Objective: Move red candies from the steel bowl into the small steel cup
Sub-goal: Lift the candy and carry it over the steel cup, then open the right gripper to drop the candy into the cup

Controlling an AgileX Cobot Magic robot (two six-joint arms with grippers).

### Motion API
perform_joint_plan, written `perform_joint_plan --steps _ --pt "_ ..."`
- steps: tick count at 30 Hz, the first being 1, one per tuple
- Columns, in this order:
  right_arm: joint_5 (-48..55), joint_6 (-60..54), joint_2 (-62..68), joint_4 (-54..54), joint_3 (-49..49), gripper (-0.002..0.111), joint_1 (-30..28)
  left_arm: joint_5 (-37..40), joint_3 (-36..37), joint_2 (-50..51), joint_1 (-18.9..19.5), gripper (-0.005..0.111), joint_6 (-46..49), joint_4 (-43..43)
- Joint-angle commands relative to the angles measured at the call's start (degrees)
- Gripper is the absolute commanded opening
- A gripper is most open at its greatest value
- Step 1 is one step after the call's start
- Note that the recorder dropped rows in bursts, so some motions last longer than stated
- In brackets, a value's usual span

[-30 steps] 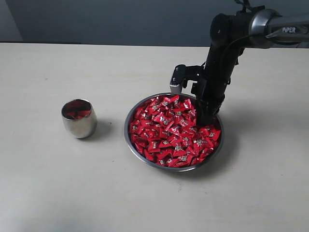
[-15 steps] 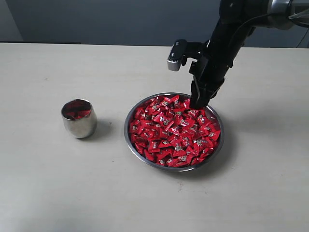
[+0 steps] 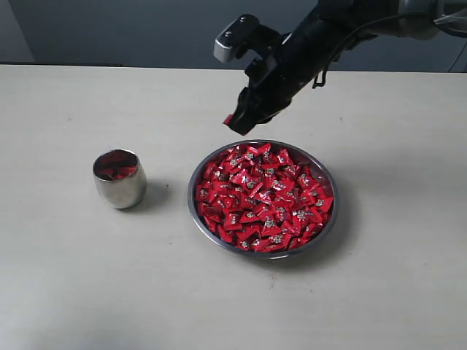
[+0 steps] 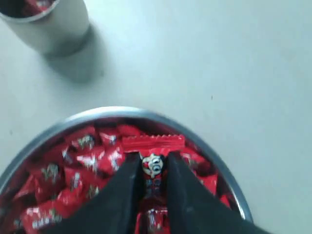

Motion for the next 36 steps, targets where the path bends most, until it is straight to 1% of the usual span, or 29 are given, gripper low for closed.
perform_joint_plan --steps 1,4,10,13,17,22,28,36 --pt "-7.91 0.1 -0.34 1.51 -0.15 -0.001 4.53 -0.1 0.22 -0.26 0.04 0.0 -0.15 0.07" --pt "-9.2 1.07 1.3 2.9 -2.87 -0.001 6.32 -0.1 0.22 -0.26 0.04 0.0 -0.15 0.07" --pt "-4.74 4.01 7.15 10.08 -13.07 -0.001 7.23 -0.1 0.22 -0.26 0.04 0.0 -0.15 0.07" --pt "-4.37 7.34 9.34 10.05 -17.28 -0.001 8.26 -0.1 0.22 -0.26 0.04 0.0 -0.15 0.07" --pt "-2.44 8.21 12.34 10.05 -22.29 -0.001 10.56 -0.1 0.22 -0.26 0.04 0.0 -0.15 0.07" --pt "-1.2 9.22 15.42 10.05 -24.67 -0.001 13.06 -0.1 0.22 -0.26 0.04 0.0 -0.15 0.07" --pt "1.46 9.22 18.3 9.5 -25.18 -0.001 15.56 -0.1 0.22 -0.26 0.04 0.0 -0.15 0.07" --pt "1.0 9.22 18.73 8.12 -25.18 -0.001 16.34 -0.1 0.22 -0.26 0.04 0.0 -0.15 0.07"
